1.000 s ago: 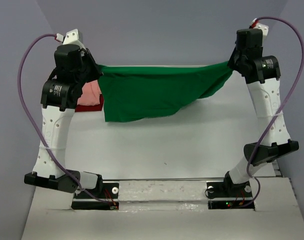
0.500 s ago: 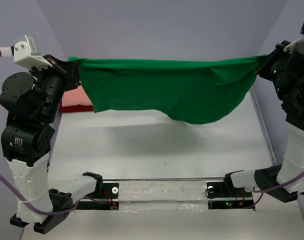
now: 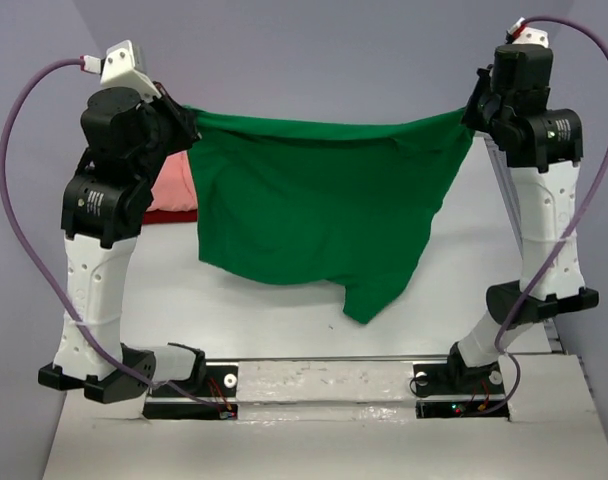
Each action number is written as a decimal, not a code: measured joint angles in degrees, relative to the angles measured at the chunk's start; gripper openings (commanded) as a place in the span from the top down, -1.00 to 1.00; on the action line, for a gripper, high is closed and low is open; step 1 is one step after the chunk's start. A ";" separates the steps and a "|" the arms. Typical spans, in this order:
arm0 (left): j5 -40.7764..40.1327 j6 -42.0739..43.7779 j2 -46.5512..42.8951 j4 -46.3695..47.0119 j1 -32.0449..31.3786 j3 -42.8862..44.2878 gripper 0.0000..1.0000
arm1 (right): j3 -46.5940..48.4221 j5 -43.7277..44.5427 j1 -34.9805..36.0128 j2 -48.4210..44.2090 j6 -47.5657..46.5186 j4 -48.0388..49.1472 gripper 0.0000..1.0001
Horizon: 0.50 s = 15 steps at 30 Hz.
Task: Fold and stack the t-shirts
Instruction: Flatten the tshirt out
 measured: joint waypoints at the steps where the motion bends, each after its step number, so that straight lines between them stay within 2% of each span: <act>1: 0.07 -0.13 -1.22 -0.09 -0.02 -0.72 1.00 | -1.07 -0.15 0.00 -1.29 -0.04 0.20 1.00; 8: 1.46 -1.42 -14.14 -0.35 -0.39 -3.67 1.00 | -7.41 -2.14 0.00 -21.49 0.20 0.31 1.00; 15: 2.05 -2.75 -23.61 -1.03 -1.14 -3.56 1.00 | -8.90 -4.87 0.02 -33.73 1.77 0.26 1.00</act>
